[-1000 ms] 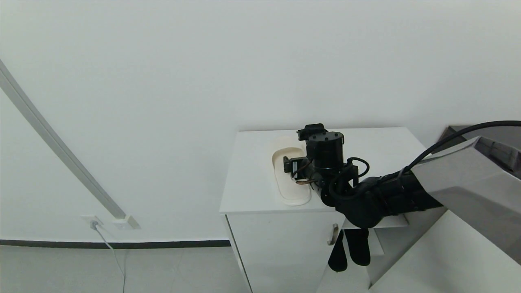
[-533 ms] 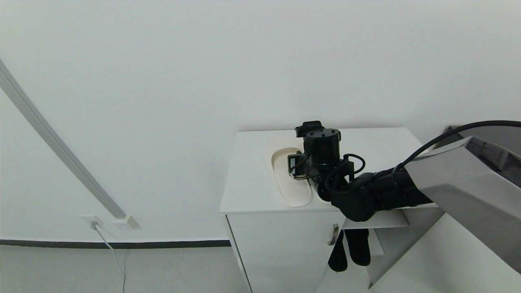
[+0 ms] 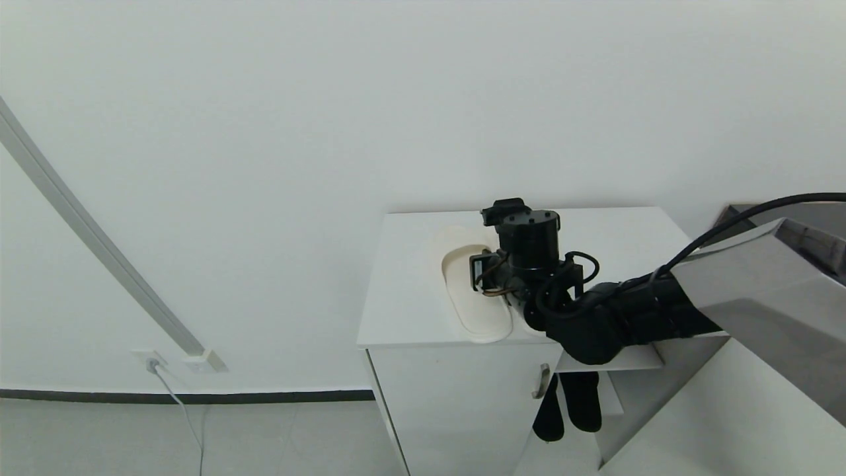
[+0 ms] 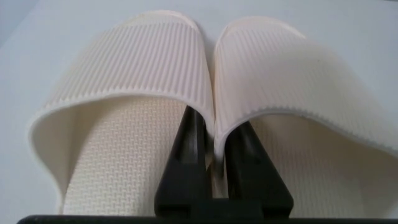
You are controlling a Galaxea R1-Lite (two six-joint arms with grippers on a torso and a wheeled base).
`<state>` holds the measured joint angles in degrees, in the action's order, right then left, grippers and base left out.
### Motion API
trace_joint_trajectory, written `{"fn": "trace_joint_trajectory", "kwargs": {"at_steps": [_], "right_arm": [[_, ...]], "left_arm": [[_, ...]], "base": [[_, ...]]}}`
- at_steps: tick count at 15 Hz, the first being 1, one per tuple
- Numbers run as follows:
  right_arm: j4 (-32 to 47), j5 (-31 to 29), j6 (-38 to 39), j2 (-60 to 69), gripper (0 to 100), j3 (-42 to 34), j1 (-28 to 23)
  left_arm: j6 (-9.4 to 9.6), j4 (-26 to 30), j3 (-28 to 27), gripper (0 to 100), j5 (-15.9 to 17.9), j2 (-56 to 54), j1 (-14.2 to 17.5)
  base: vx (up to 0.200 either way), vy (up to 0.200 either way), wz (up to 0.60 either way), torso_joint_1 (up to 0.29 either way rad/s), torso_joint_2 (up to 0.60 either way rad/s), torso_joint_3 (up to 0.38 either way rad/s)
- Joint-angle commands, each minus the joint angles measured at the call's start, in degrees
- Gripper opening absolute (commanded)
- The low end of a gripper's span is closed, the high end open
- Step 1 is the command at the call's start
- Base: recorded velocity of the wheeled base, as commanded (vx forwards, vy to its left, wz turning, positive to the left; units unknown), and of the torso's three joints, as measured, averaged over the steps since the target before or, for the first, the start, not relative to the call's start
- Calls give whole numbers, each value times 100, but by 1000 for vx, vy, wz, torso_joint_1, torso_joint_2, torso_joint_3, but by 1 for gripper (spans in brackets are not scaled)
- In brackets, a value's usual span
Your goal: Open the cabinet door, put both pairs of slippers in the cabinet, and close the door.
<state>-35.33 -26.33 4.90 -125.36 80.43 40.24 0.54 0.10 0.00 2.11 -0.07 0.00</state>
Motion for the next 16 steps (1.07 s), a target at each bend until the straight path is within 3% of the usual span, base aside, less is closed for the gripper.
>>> {"fn": "trace_joint_trajectory", "kwargs": {"at_steps": [1,4,9,16], "right_arm": [[-18,269,-86,802,0,-687,89],[-79,647,-253,1769,0,-1794,186],[-9,673,-262,3210,0,-3218,502],[0,717,-209,3685,0,-3702,740]], "left_arm": [[-1,-1,0,0,0,7,0],[8,-1,0,0,9,7,0],[17,-1,0,0,9,7,0],[8,-1,0,0,9,7,0]], "base": [[0,0,0,0,0,0],[0,0,0,0,0,0],[0,0,0,0,0,0],[0,0,0,0,0,0]]}}
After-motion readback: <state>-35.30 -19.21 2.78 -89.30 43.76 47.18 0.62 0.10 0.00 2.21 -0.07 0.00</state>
